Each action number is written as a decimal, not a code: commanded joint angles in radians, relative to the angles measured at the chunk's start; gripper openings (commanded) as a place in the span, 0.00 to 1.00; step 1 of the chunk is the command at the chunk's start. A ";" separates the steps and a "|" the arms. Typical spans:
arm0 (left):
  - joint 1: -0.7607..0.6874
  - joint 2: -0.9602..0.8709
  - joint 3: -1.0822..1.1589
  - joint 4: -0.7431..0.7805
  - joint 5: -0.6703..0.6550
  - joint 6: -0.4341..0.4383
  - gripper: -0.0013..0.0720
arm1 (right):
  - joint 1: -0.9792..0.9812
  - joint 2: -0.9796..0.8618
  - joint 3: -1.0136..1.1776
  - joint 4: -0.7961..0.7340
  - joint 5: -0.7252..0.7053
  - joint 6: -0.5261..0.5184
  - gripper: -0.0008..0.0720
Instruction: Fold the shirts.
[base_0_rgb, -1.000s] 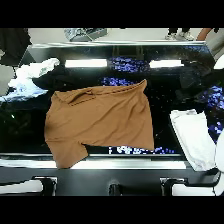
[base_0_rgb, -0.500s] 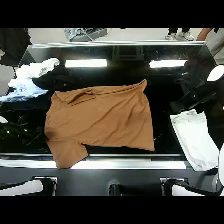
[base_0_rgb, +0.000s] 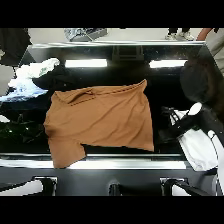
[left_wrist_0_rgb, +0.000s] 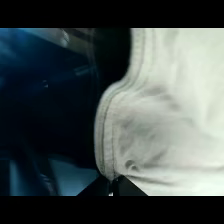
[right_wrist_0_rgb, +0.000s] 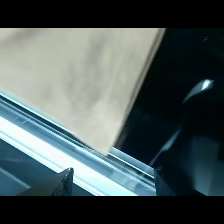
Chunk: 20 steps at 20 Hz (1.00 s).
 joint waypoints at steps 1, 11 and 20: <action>-0.001 0.027 0.001 -0.012 -0.015 0.014 0.06 | 0.001 0.008 -0.158 0.039 -0.161 0.043 0.84; -0.001 0.034 0.001 -0.056 -0.007 0.013 0.06 | 0.001 0.000 -0.229 0.224 -0.230 0.060 0.65; -0.001 0.037 0.101 -0.056 -0.133 0.014 0.05 | -0.001 -0.016 -0.142 0.283 -0.192 -0.123 0.06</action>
